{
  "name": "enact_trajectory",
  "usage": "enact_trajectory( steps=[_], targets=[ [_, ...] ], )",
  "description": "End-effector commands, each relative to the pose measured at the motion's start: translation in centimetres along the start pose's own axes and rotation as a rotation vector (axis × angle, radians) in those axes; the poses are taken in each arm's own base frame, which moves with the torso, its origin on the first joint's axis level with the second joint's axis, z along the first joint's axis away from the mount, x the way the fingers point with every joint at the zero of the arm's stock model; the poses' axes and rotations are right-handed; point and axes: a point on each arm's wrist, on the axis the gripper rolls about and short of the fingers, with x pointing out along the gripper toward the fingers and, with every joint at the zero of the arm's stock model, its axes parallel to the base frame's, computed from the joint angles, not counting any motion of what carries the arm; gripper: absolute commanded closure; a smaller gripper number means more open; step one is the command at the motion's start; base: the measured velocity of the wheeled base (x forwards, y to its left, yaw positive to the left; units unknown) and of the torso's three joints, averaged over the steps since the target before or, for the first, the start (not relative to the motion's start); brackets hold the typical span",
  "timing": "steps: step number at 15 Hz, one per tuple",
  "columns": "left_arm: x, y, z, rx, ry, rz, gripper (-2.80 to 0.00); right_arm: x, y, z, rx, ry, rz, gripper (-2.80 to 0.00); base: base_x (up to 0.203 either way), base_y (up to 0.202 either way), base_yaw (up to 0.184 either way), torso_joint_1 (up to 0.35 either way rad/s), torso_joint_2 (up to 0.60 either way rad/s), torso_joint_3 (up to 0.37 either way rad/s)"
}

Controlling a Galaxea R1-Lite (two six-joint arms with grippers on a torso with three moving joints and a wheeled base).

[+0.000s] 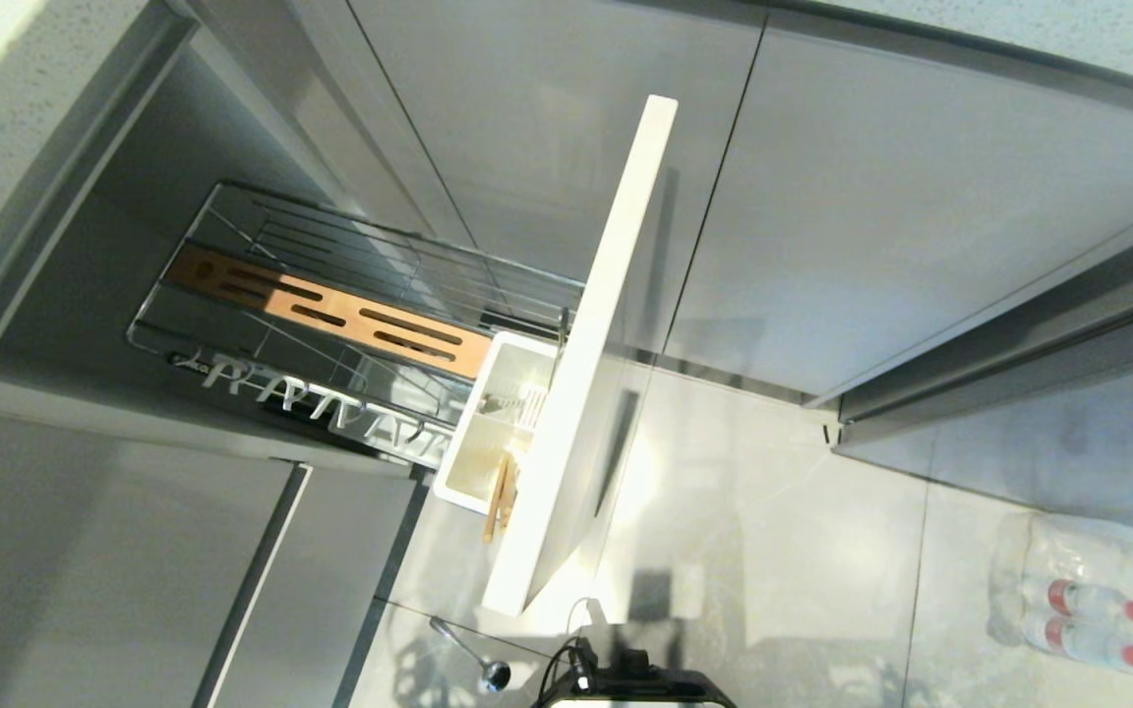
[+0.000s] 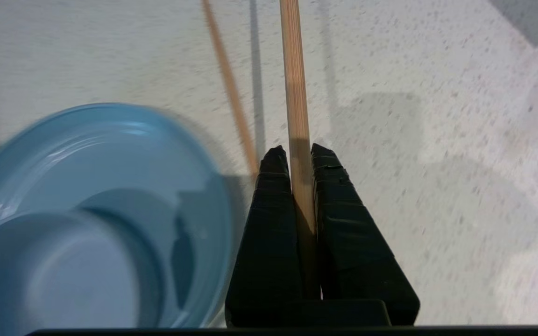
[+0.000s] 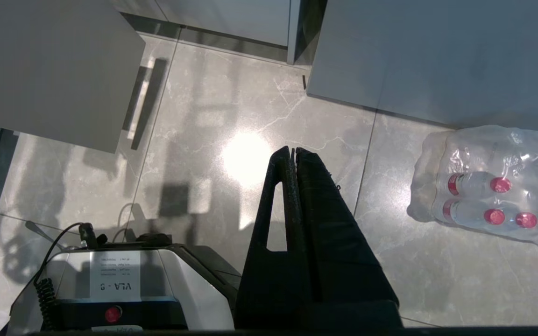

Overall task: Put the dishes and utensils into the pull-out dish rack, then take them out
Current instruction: Take the chopsticks out of the cupboard, then close the cupboard

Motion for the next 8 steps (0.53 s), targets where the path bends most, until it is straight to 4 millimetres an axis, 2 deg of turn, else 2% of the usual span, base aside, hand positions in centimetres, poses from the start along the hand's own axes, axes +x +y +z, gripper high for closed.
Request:
enact_trajectory(
  steps=[1,6,8],
  targets=[
    [3.8,0.1,-0.9,-0.028,0.081,-0.005,0.00,0.0,0.0,0.0,0.000,0.001,0.001,0.00,0.000,0.000,0.000,0.000,0.00,0.000],
    [7.1,-0.1,-1.8,-0.055,0.120,-0.032,0.00,0.0,0.0,0.0,0.000,0.001,0.000,0.00,0.000,0.000,0.000,0.000,0.00,0.000],
    [7.8,-0.1,-2.0,-0.057,0.131,-0.027,0.00,0.0,0.0,0.0,0.000,0.001,0.001,0.00,0.000,0.000,0.000,0.000,0.00,0.000]
  ],
)
